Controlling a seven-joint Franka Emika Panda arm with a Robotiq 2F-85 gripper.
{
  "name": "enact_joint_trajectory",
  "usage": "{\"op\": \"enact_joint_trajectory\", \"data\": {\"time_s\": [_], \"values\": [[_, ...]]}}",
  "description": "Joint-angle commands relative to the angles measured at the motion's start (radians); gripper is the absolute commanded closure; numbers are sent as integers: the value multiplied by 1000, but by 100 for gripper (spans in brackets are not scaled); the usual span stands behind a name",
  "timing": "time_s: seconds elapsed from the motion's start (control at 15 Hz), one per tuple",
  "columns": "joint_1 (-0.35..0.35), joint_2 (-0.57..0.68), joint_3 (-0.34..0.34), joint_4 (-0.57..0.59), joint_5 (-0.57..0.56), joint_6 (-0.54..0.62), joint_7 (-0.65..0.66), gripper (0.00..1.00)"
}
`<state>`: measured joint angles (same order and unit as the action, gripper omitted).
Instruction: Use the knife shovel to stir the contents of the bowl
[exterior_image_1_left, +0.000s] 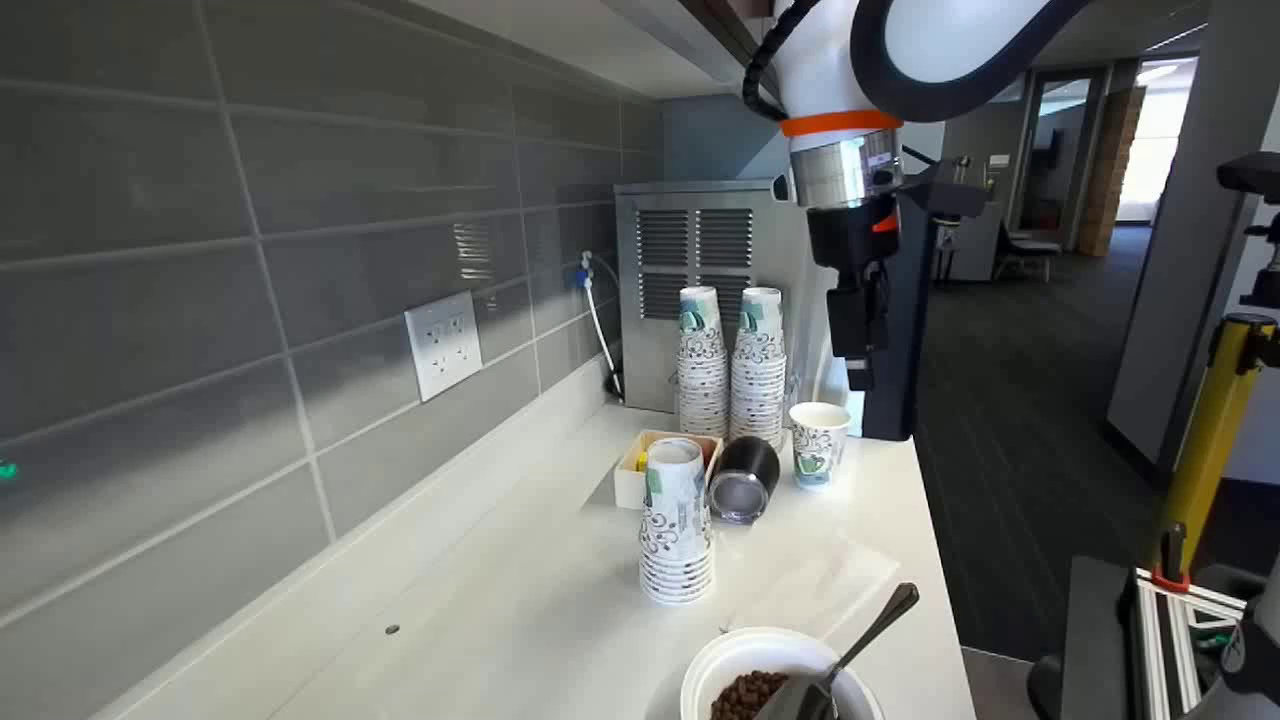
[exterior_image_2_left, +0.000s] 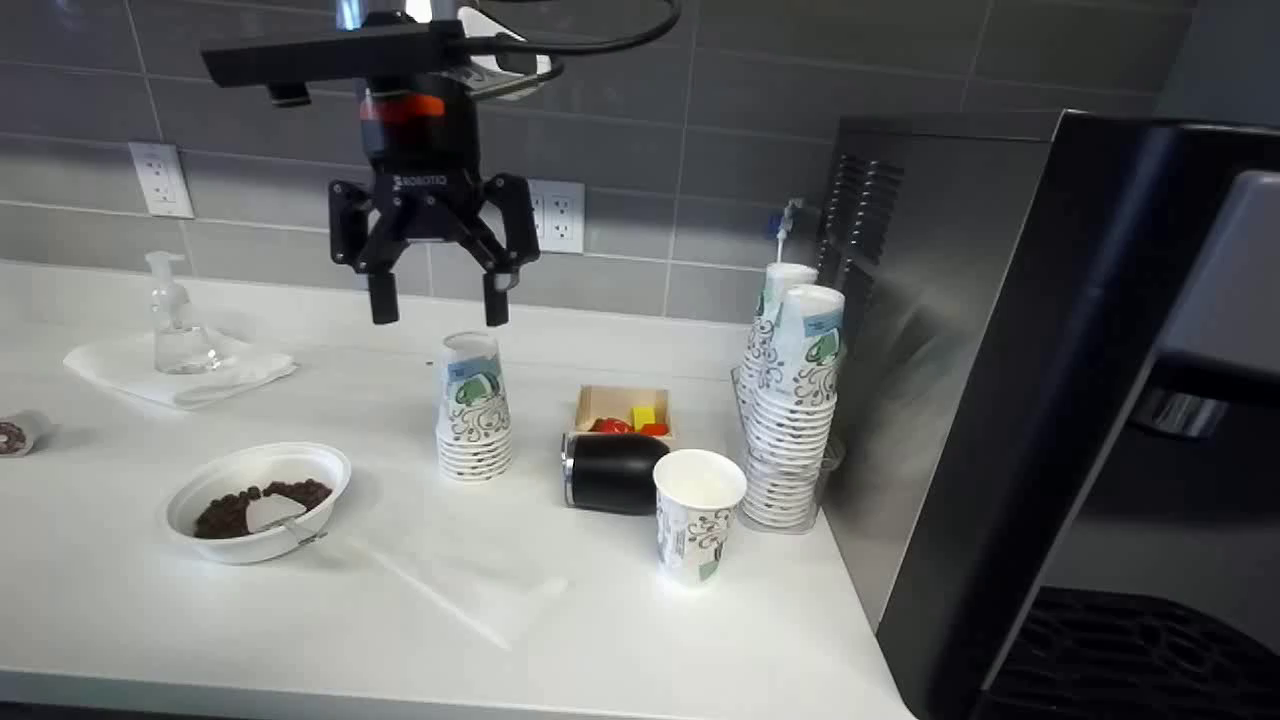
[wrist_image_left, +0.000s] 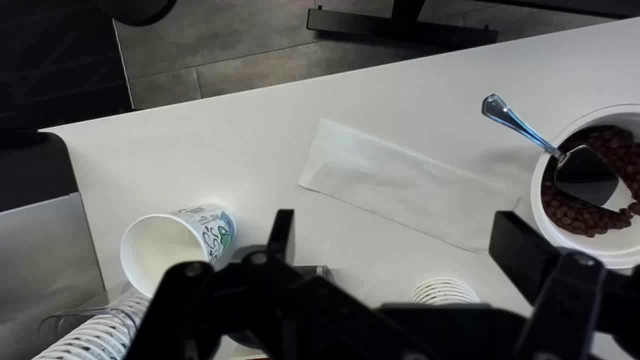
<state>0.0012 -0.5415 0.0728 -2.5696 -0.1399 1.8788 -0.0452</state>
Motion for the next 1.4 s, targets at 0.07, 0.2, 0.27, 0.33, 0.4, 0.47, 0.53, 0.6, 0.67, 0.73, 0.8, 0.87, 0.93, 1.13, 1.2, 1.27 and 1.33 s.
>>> {"op": "enact_joint_trajectory", "data": {"time_s": [0.07,0.2,0.27,0.33,0.4,0.47,0.53,0.6,0.67,0.73,0.8,0.87,0.93,1.13,1.2,1.27,1.33], "values": [[15,1,-13,2,-6,-3,6,0],[15,1,-13,2,-6,-3,6,0],[15,1,-13,2,-6,-3,6,0],[15,1,-13,2,-6,-3,6,0],[21,8,-14,2,-2,3,-2,0],[25,17,-12,3,-1,4,-5,0],[34,30,-10,6,4,5,-12,0],[44,40,-10,7,11,8,-21,0],[61,53,-14,9,26,15,-45,0],[77,66,-15,11,39,18,-69,0],[94,77,-18,11,54,24,-100,0],[113,92,-20,11,75,31,-131,0],[132,107,-25,10,101,38,-167,0],[175,152,-35,-5,183,74,-268,0],[184,169,-36,-10,207,82,-294,0],[190,188,-37,-13,228,87,-316,0],[192,209,-36,-17,244,91,-330,0]]}}
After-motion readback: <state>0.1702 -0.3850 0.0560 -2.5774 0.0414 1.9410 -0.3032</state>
